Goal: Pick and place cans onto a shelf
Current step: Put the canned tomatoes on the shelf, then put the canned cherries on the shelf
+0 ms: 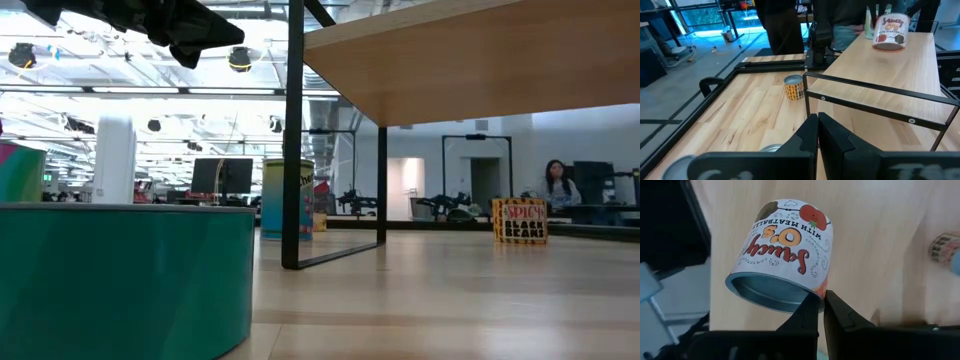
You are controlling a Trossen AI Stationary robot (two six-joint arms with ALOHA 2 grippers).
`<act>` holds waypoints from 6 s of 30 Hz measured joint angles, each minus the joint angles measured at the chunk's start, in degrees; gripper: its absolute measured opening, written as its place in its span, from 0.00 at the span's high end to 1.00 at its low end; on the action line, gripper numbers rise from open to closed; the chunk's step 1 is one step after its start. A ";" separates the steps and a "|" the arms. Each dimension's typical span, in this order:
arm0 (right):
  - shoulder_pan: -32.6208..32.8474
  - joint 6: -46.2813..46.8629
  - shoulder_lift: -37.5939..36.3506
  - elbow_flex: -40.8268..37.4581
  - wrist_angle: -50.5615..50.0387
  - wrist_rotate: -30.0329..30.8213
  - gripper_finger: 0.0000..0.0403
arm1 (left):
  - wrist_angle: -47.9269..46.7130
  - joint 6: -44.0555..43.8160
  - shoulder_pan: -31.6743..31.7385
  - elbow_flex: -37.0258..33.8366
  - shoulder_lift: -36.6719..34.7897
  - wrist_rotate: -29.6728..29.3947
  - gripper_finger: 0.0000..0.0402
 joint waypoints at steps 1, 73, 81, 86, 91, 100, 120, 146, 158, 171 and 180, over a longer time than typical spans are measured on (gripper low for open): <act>-0.13 0.00 0.00 0.00 -0.02 -0.49 0.95 | 0.00 0.01 0.01 0.00 0.00 0.00 1.00; 13.31 9.44 -6.00 -7.14 9.46 29.75 0.99 | 0.48 0.95 0.02 0.00 -0.02 0.02 1.00; 12.78 12.88 -7.85 -12.20 11.86 30.59 0.99 | 0.50 -0.26 0.01 0.00 -0.02 0.04 1.00; 10.97 9.43 -7.94 -13.59 16.55 29.17 0.99 | 0.60 -0.04 0.02 0.00 -0.02 0.04 1.00; 10.18 9.30 -7.93 -14.71 16.50 26.04 0.99 | 0.57 0.02 0.02 0.00 -0.02 0.04 1.00; 10.18 10.67 -8.02 -15.32 16.24 22.17 0.98 | 0.46 0.02 0.02 0.00 -0.02 0.03 1.00; 14.26 17.87 -10.91 -15.56 7.51 15.35 0.99 | 0.48 0.00 0.02 0.00 -0.02 0.02 1.00; 14.61 19.34 -10.97 -15.47 5.18 14.17 0.98 | 0.48 0.00 0.02 0.00 -0.02 0.01 1.00; 14.75 18.36 -10.99 -15.45 5.09 14.53 0.96 | 0.48 0.00 0.02 0.00 -0.02 0.02 1.00; 14.88 17.22 -11.28 -13.00 4.79 14.74 0.93 | 0.50 0.00 0.02 0.00 -0.02 0.02 1.00; 14.90 10.17 -11.35 -9.21 5.84 20.07 0.98 | 0.52 0.00 0.02 0.00 -0.02 0.02 1.00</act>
